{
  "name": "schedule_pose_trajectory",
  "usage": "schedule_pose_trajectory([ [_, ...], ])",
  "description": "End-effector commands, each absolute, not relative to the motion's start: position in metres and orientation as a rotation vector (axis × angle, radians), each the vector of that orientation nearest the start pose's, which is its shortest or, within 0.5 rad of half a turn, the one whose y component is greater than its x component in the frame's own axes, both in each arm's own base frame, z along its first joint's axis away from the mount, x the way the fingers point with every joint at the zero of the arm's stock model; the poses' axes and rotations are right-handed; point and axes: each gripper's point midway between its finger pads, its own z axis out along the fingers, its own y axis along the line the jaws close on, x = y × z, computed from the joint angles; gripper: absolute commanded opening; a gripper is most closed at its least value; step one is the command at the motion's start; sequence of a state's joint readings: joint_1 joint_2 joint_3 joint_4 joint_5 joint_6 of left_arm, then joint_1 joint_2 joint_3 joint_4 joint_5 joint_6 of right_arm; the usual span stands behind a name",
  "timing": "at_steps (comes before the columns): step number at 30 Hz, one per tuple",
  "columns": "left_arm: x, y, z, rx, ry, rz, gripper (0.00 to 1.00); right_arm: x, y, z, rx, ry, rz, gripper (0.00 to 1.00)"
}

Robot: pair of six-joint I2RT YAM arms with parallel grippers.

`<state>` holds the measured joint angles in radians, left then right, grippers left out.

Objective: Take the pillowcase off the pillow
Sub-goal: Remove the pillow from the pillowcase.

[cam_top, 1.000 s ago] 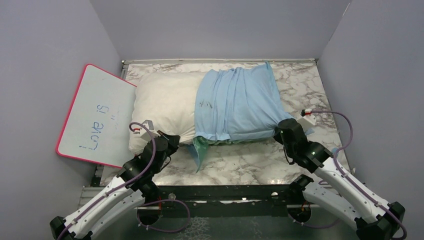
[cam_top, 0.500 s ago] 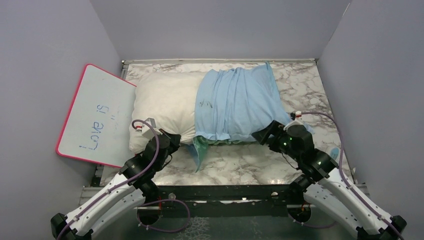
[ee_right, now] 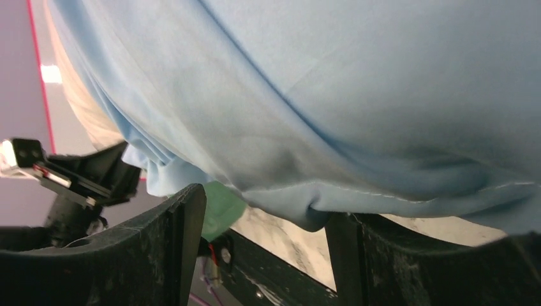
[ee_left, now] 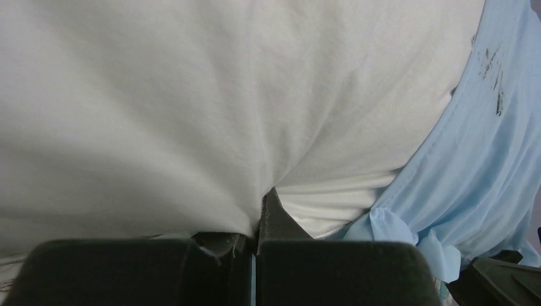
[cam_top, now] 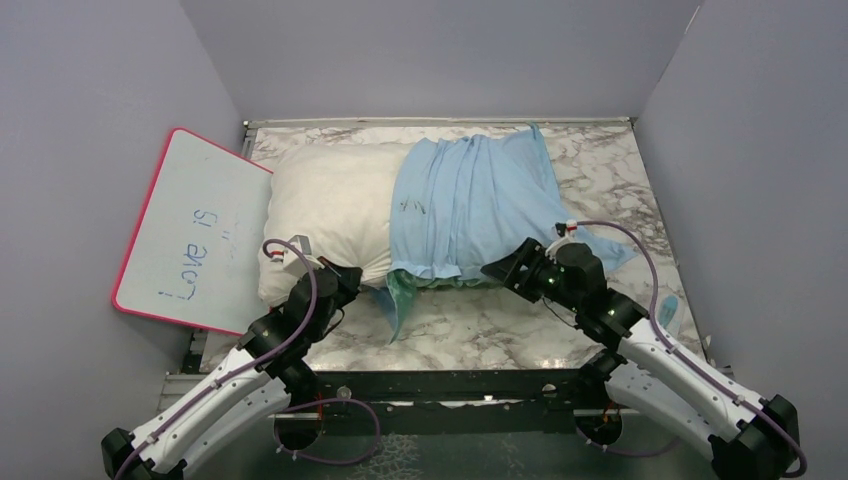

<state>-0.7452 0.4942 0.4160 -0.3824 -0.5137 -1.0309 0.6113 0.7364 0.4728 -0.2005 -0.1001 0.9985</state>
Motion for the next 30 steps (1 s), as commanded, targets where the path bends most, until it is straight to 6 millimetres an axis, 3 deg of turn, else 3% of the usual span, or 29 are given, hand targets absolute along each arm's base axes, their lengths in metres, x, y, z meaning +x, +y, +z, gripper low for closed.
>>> schedule_pose_trajectory([
  [1, 0.223, -0.134, 0.173, -0.606, 1.858, -0.72, 0.0, 0.23, 0.195, 0.165, 0.579, 2.069, 1.03, 0.67],
  [4, 0.223, -0.134, 0.174, -0.605, 1.857, -0.723, 0.0, 0.232, 0.191, 0.17, 0.547, 2.05, 0.996, 0.47],
  [6, 0.223, -0.133, 0.172, -0.607, 1.859, -0.719, 0.0, 0.233, 0.188, 0.173, 0.538, 2.035, 0.981, 0.4],
  [8, 0.223, -0.133, 0.171, -0.611, 1.859, -0.718, 0.0, 0.234, 0.185, 0.175, 0.52, 2.015, 0.965, 0.24],
  [10, 0.223, -0.133, 0.171, -0.611, 1.861, -0.716, 0.0, 0.234, 0.181, 0.178, 0.505, 2.005, 0.944, 0.16],
  [15, 0.222, -0.129, 0.172, -0.607, 1.857, -0.697, 0.0, 0.235, 0.157, 0.182, 0.519, 1.998, 0.79, 0.07],
  [17, 0.221, -0.123, 0.172, -0.608, 1.859, -0.661, 0.0, 0.237, 0.137, 0.18, 0.556, 1.994, 0.658, 0.01],
  [21, 0.219, -0.107, 0.177, -0.621, 1.836, -0.595, 0.0, 0.237, 0.086, 0.174, 0.669, 1.956, 0.365, 0.01],
  [24, 0.216, -0.102, 0.179, -0.628, 1.823, -0.589, 0.0, 0.237, 0.064, 0.181, 0.715, 1.896, 0.258, 0.01],
  [27, 0.215, -0.101, 0.177, -0.633, 1.822, -0.597, 0.0, 0.236, 0.059, 0.192, 0.728, 1.86, 0.266, 0.01],
  [30, 0.215, -0.104, 0.175, -0.633, 1.831, -0.61, 0.0, 0.236, 0.084, 0.2, 0.654, 1.886, 0.416, 0.01],
])
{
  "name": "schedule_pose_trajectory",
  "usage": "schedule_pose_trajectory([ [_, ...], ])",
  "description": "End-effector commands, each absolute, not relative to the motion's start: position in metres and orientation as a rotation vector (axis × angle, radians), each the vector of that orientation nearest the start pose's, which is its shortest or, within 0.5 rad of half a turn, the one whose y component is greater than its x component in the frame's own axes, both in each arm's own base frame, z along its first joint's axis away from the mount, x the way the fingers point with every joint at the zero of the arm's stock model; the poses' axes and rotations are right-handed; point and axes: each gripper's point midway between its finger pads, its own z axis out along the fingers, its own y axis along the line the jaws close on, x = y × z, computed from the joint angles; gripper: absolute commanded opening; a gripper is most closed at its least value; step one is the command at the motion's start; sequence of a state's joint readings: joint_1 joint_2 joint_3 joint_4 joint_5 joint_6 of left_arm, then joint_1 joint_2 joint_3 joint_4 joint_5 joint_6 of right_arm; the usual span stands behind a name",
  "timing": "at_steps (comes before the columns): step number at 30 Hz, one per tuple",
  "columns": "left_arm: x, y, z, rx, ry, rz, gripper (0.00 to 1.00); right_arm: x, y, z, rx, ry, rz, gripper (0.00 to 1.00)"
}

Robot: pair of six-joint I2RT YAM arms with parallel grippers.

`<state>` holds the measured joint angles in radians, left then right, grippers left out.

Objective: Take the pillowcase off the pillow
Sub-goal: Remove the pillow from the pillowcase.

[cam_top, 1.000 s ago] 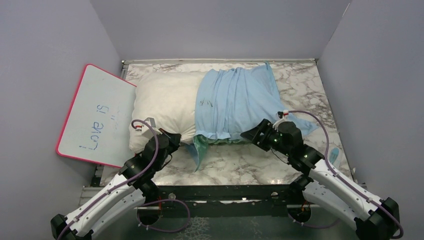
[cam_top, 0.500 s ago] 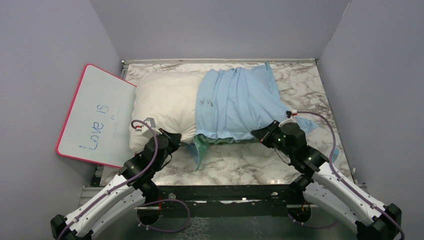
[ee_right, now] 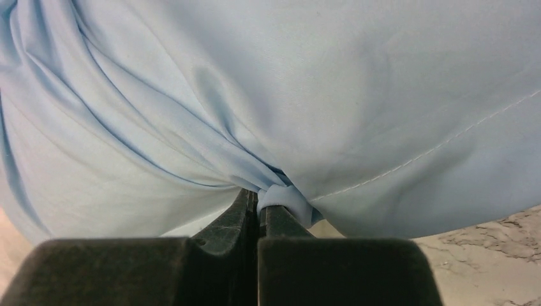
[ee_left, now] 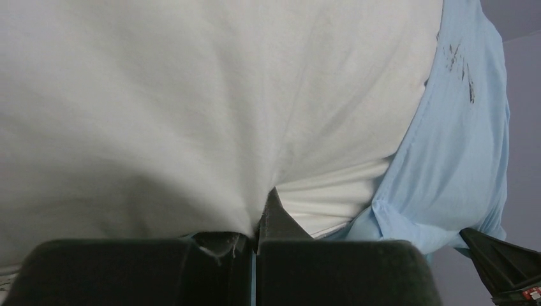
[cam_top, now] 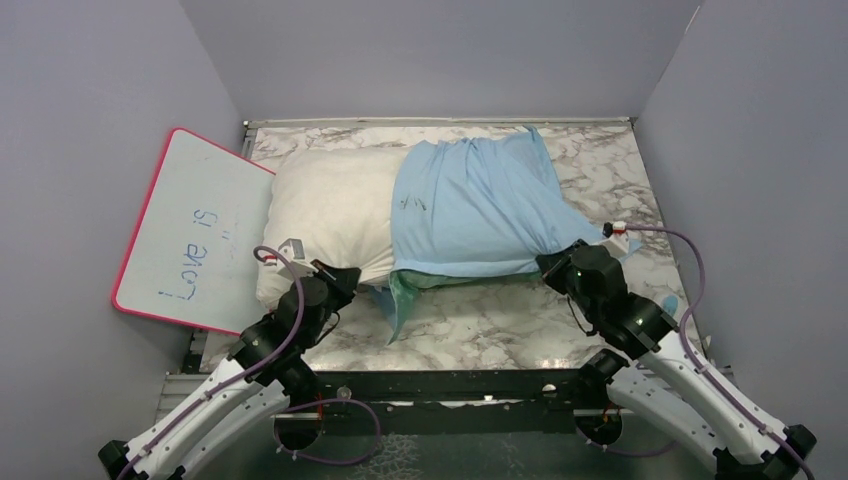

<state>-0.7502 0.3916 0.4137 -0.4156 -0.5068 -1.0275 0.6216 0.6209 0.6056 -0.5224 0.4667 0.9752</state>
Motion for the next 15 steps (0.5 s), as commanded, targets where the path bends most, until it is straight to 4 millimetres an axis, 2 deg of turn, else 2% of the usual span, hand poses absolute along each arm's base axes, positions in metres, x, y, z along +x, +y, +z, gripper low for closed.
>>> schedule_pose_trajectory([
  [1, 0.215, -0.106, 0.174, -0.629, 1.838, -0.612, 0.0, 0.235, 0.096, 0.202, 0.622, 1.902, 0.486, 0.03],
  [3, 0.216, -0.11, 0.174, -0.621, 1.847, -0.62, 0.0, 0.228, 0.123, 0.204, 0.53, 1.952, 0.637, 0.1],
  [4, 0.217, -0.112, 0.174, -0.617, 1.851, -0.624, 0.0, 0.224, 0.136, 0.205, 0.489, 1.975, 0.707, 0.21],
  [6, 0.217, -0.114, 0.175, -0.611, 1.856, -0.631, 0.0, 0.214, 0.155, 0.206, 0.414, 2.017, 0.825, 0.52],
  [7, 0.217, -0.115, 0.176, -0.609, 1.856, -0.634, 0.0, 0.208, 0.164, 0.206, 0.38, 2.036, 0.878, 0.56],
  [11, 0.217, -0.115, 0.176, -0.616, 1.847, -0.645, 0.0, 0.19, 0.19, 0.201, 0.289, 2.088, 1.06, 0.61],
  [15, 0.217, -0.116, 0.177, -0.621, 1.835, -0.664, 0.0, 0.184, 0.209, 0.189, 0.273, 2.123, 1.194, 0.65],
])
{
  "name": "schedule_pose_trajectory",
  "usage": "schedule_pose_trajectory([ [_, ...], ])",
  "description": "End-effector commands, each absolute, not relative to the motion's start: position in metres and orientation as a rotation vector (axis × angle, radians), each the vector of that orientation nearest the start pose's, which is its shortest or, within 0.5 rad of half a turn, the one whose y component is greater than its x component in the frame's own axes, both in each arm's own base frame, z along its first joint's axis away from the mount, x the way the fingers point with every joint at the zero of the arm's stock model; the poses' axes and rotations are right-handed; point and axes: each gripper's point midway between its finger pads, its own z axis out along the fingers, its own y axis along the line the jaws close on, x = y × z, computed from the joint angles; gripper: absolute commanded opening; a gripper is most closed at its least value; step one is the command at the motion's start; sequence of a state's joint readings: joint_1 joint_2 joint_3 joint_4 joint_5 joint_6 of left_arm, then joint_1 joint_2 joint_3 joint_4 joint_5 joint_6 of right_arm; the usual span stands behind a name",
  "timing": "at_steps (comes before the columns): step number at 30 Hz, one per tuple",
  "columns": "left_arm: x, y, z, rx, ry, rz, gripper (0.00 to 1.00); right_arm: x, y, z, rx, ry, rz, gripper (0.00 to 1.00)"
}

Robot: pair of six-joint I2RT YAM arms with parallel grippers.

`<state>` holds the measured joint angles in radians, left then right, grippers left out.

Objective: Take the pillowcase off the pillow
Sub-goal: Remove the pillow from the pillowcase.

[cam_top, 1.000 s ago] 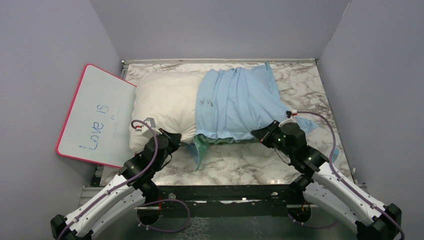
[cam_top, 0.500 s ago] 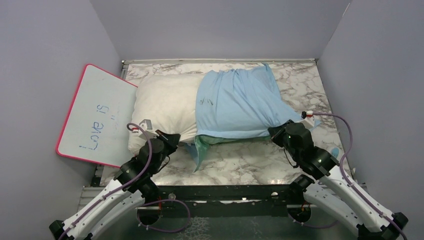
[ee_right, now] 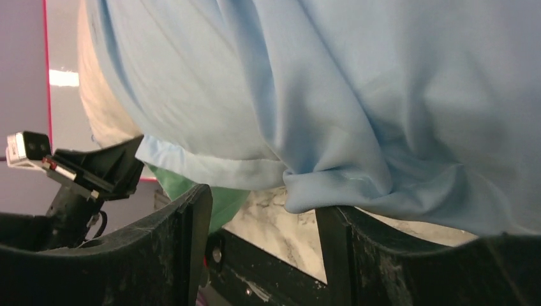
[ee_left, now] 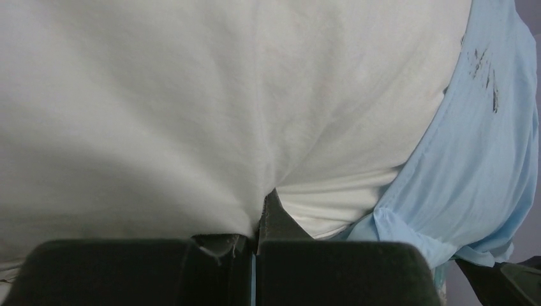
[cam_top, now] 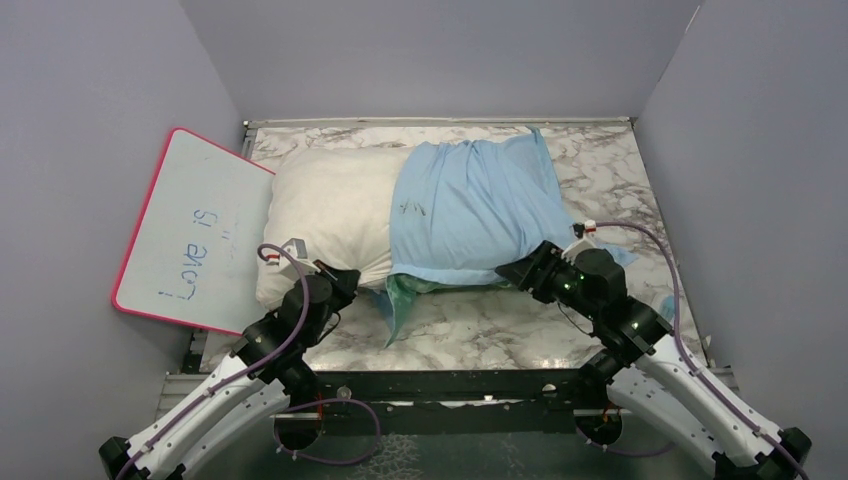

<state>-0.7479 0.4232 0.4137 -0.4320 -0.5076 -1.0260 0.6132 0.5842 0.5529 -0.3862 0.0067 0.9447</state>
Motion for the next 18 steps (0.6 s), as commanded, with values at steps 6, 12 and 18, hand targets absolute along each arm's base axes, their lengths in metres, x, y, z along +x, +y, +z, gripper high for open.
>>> schedule_pose_trajectory([
  [6, 0.218, -0.118, 0.18, -0.609, 1.837, -0.671, 0.0, 0.19, 0.235, 0.182, 0.24, 2.154, 1.312, 0.71],
  [12, 0.218, -0.123, 0.181, -0.602, 1.846, -0.689, 0.0, 0.215, 0.228, 0.181, 0.344, 2.116, 1.204, 0.57],
  [18, 0.219, -0.122, 0.182, -0.602, 1.839, -0.688, 0.0, 0.236, 0.174, 0.18, 0.522, 1.979, 0.915, 0.04],
])
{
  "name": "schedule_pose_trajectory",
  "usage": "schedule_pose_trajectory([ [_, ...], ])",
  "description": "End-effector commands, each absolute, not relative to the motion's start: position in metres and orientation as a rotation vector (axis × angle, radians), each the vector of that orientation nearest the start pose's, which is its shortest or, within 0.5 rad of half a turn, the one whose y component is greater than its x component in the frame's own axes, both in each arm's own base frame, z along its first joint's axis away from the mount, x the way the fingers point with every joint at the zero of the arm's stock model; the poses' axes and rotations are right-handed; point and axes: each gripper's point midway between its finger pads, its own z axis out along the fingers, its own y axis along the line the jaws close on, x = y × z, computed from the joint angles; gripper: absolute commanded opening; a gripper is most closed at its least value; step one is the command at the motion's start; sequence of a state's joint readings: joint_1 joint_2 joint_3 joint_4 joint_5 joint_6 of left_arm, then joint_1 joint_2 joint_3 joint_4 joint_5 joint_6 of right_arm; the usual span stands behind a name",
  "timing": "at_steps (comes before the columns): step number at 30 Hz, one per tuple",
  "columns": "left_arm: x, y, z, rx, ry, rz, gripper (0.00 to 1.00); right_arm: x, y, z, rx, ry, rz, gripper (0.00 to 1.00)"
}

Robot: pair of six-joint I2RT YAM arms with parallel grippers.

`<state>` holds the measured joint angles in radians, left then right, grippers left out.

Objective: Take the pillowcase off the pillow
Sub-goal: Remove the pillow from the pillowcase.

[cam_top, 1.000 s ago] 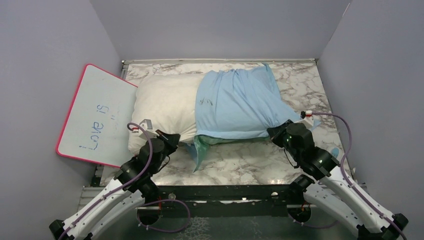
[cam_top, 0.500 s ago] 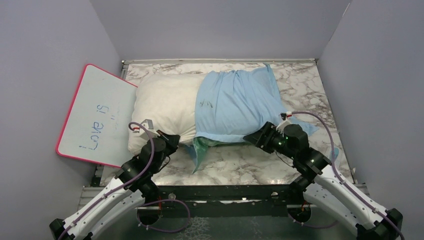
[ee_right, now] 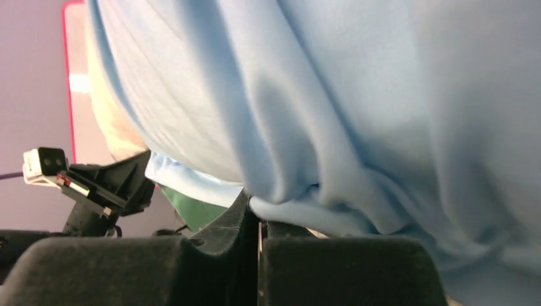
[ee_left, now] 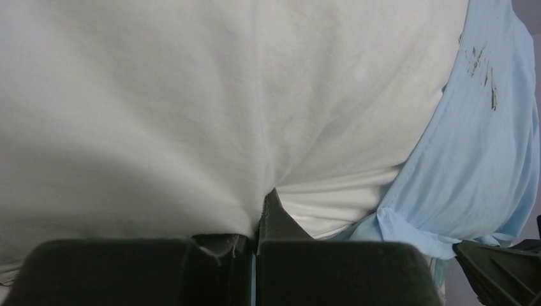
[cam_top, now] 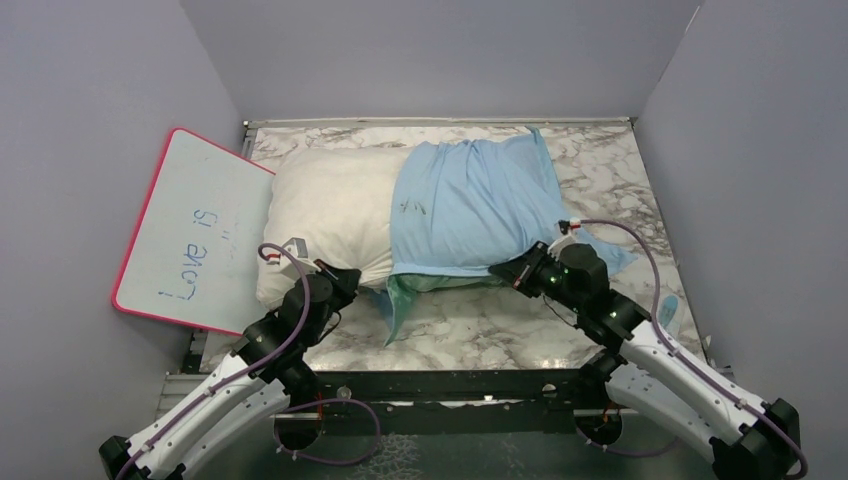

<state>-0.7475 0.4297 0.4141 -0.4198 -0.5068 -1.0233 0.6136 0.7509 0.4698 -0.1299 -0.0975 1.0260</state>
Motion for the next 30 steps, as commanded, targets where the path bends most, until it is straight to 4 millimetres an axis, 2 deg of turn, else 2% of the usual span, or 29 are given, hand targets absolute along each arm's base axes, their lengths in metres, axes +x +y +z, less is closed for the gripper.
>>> schedule_pose_trajectory([
  [1, 0.219, -0.122, 0.182, -0.603, 1.838, -0.687, 0.0, 0.237, 0.165, 0.18, 0.547, 1.958, 0.871, 0.02],
  [6, 0.219, -0.117, 0.18, -0.609, 1.831, -0.66, 0.0, 0.242, 0.116, 0.187, 0.607, 1.882, 0.605, 0.01],
  [10, 0.219, -0.11, 0.181, -0.609, 1.825, -0.619, 0.0, 0.241, 0.065, 0.189, 0.695, 1.834, 0.3, 0.01],
  [12, 0.219, -0.107, 0.181, -0.615, 1.82, -0.605, 0.0, 0.238, 0.049, 0.195, 0.718, 1.815, 0.211, 0.01],
  [13, 0.219, -0.106, 0.181, -0.616, 1.819, -0.603, 0.0, 0.238, 0.049, 0.195, 0.705, 1.822, 0.199, 0.01],
  [15, 0.219, -0.106, 0.18, -0.628, 1.817, -0.611, 0.0, 0.24, 0.063, 0.198, 0.638, 1.852, 0.265, 0.01],
  [18, 0.22, -0.113, 0.181, -0.623, 1.816, -0.645, 0.0, 0.236, 0.109, 0.202, 0.491, 1.937, 0.499, 0.05],
  [19, 0.22, -0.115, 0.181, -0.618, 1.818, -0.655, 0.0, 0.232, 0.125, 0.203, 0.438, 1.964, 0.592, 0.13],
  [20, 0.221, -0.117, 0.181, -0.614, 1.822, -0.662, 0.0, 0.227, 0.144, 0.204, 0.373, 1.994, 0.693, 0.27],
  [21, 0.221, -0.119, 0.18, -0.612, 1.827, -0.667, 0.0, 0.222, 0.161, 0.207, 0.316, 2.007, 0.793, 0.36],
  [23, 0.222, -0.122, 0.18, -0.607, 1.832, -0.678, 0.0, 0.21, 0.19, 0.213, 0.206, 2.017, 0.98, 0.45],
  [26, 0.223, -0.127, 0.181, -0.602, 1.831, -0.699, 0.0, 0.201, 0.211, 0.219, 0.146, 1.999, 1.139, 0.55],
  [29, 0.223, -0.13, 0.182, -0.598, 1.827, -0.72, 0.0, 0.2, 0.221, 0.22, 0.148, 1.991, 1.219, 0.61],
  [30, 0.223, -0.131, 0.181, -0.6, 1.827, -0.726, 0.0, 0.2, 0.224, 0.218, 0.144, 1.999, 1.231, 0.66],
])
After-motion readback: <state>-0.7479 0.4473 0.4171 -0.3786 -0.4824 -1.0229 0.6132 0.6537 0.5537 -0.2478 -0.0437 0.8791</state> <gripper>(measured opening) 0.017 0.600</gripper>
